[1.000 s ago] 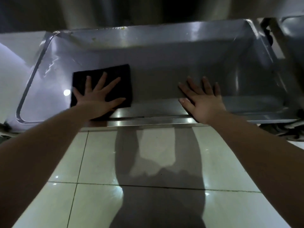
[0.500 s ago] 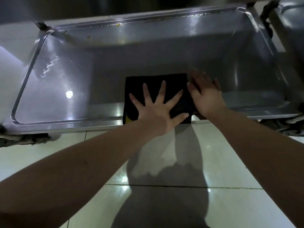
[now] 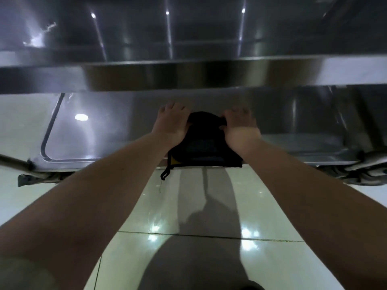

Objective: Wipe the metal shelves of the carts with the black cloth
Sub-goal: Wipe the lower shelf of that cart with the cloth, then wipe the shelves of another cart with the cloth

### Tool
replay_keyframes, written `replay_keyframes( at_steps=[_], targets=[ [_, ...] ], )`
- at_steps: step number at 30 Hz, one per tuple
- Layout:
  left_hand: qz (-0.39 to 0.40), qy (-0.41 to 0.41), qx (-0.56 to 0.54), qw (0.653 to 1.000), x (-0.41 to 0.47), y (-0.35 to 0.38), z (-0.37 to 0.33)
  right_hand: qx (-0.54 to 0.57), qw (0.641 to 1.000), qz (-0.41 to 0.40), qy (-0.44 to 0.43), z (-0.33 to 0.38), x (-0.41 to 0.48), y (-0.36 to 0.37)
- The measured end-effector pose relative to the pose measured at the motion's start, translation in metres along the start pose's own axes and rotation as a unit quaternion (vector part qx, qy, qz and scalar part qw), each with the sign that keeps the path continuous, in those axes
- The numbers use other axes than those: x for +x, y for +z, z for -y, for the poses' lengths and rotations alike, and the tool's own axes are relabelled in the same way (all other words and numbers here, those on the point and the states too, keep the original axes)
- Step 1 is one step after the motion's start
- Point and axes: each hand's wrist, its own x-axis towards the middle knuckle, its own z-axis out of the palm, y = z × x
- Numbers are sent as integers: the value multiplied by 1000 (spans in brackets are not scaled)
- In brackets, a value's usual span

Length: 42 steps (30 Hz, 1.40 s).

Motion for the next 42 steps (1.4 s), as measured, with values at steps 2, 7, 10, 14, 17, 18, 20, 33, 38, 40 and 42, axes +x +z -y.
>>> replay_keyframes(
  at_steps=[2,7,10,14,17,18,20,33,38,40,42],
  targets=[
    [-4,20,34,999,-6,-11,-2,-24,999,5,-32,3,-15,-11],
    [-24,62,75,995,-58,-29,-3,-62,994,47,-75,16,-57,-43],
    [9,74,113,991,-87,-58,-9,5,997,47,-62,25,-82,-68],
    [53,38,123,990,-122,-118,-23,111,993,48,6,48,-126,-111],
    [80,59,122,988,-160,-165,-24,129,990,57,14,75,-157,-155],
    [66,72,118,988,-172,-183,-22,127,990,56,8,84,-167,-173],
    [37,96,101,990,-196,-229,-22,123,991,46,-18,100,-188,-211],
    [-166,-49,-20,985,-305,-629,-25,132,965,-63,-219,263,-249,-561],
    [-253,-147,-1,956,-347,-744,2,148,941,-69,-295,353,-237,-651],
    [-289,-177,16,941,-362,-774,20,163,930,-70,-322,391,-232,-673],
    [-317,-207,23,925,-374,-796,42,168,919,-67,-350,428,-227,-689]
  ],
)
